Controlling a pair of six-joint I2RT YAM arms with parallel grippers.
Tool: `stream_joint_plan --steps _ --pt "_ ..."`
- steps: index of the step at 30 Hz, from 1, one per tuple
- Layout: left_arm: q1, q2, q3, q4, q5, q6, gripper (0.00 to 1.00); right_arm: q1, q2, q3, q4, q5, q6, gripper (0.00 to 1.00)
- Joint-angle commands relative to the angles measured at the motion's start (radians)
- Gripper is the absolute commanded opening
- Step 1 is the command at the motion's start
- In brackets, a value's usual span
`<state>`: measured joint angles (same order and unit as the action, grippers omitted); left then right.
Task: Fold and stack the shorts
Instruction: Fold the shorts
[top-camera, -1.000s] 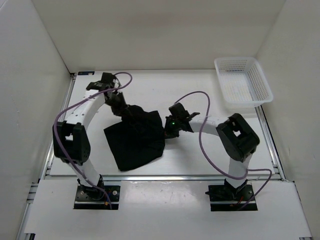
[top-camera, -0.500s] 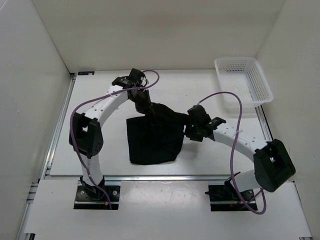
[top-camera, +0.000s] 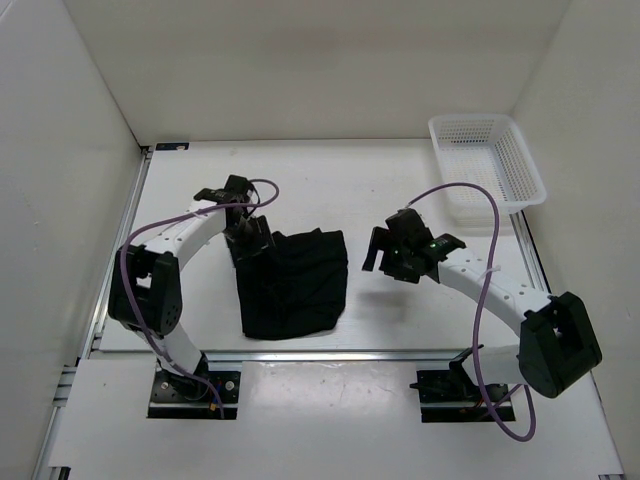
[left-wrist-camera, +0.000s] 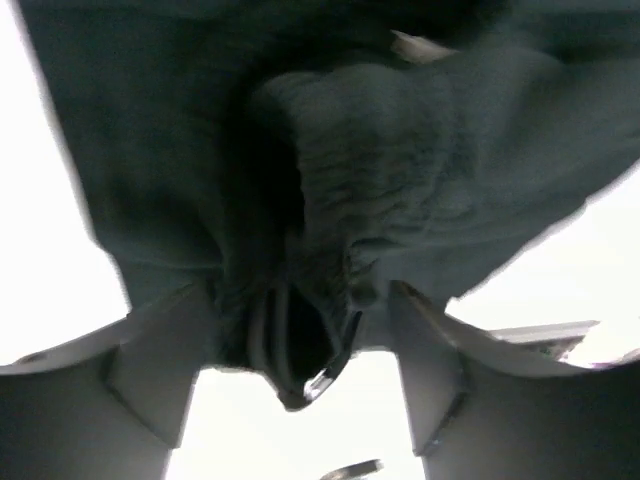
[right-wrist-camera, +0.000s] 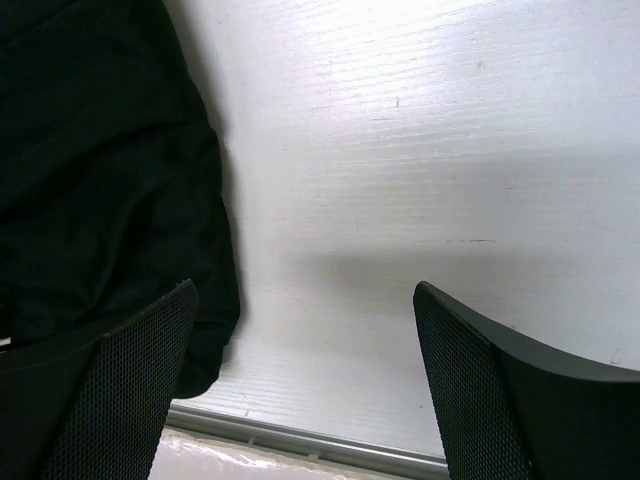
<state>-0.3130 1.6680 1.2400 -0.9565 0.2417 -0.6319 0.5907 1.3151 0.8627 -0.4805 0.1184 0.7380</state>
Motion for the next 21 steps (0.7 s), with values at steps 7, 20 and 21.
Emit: stream_joint_plan --steps 7,20,21 --pt "0.126 -0.042 -0.076 0.033 -0.206 0.007 0.96 -0.003 -0.008 0.062 -0.046 -0.008 -0.06 0.94" --pt "0.147 0.007 -0.16 0.15 -0.048 0.124 0.93 -0.003 0.041 0.127 -0.055 -0.074 -0.091 0.94" --pt "0.156 0.016 -0.16 0.16 -0.039 0.124 0.89 -0.003 0.053 0.127 -0.055 -0.083 -0.101 0.94"
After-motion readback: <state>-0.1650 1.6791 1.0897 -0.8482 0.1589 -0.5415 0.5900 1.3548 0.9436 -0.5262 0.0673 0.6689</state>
